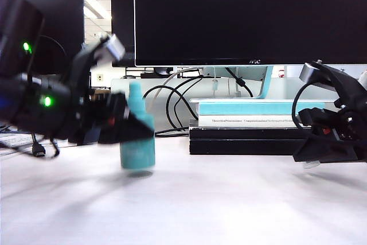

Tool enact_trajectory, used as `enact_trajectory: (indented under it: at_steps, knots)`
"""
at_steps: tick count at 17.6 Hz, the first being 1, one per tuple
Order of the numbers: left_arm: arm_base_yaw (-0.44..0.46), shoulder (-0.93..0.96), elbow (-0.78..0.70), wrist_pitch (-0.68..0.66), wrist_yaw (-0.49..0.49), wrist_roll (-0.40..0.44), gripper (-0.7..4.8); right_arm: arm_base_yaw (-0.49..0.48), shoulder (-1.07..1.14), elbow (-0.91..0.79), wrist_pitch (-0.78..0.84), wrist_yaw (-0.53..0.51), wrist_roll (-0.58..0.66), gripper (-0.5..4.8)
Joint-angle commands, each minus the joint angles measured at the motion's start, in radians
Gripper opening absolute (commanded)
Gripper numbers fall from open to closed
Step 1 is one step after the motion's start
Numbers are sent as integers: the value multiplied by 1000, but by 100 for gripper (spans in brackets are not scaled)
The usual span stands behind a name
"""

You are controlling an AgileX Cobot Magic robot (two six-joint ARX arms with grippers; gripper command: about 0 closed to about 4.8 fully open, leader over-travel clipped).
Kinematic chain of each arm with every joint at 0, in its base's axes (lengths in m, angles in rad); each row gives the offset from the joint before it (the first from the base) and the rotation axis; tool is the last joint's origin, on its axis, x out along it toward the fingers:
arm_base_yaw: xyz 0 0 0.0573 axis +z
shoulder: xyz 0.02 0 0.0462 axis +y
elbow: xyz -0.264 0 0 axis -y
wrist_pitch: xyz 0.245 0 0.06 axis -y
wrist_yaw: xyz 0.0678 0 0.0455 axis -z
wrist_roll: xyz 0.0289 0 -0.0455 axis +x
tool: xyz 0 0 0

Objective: Pick up the sprayer with the left hand and remove the lid with the right hand then place it on the table.

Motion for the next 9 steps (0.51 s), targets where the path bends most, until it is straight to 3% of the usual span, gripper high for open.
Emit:
enact_trajectory:
  at_steps: [1, 2, 4, 6, 7, 8, 9]
  knots:
    - [0, 42, 6, 21, 2, -14, -1, 0, 7, 3, 11, 4, -3, -5]
    - [0, 53, 7, 27, 1, -18, -1, 0, 21, 3, 6, 2, -3, -5]
    - [0, 53, 8, 56, 2, -18, 58, 0, 43, 3, 4, 0, -1, 4]
    - [0, 53, 9, 61, 2, -20, 68, 0, 45, 3, 2, 0, -1, 73]
    - [0, 53, 9, 61, 2, -33, 103, 0, 45, 3, 3, 0, -1, 99]
    - [0, 53, 9, 67, 2, -37, 205, 0, 45, 3, 6, 0, 2, 106]
    - [0, 53, 9, 77, 2, -40, 282, 0, 45, 3, 14, 0, 3, 172]
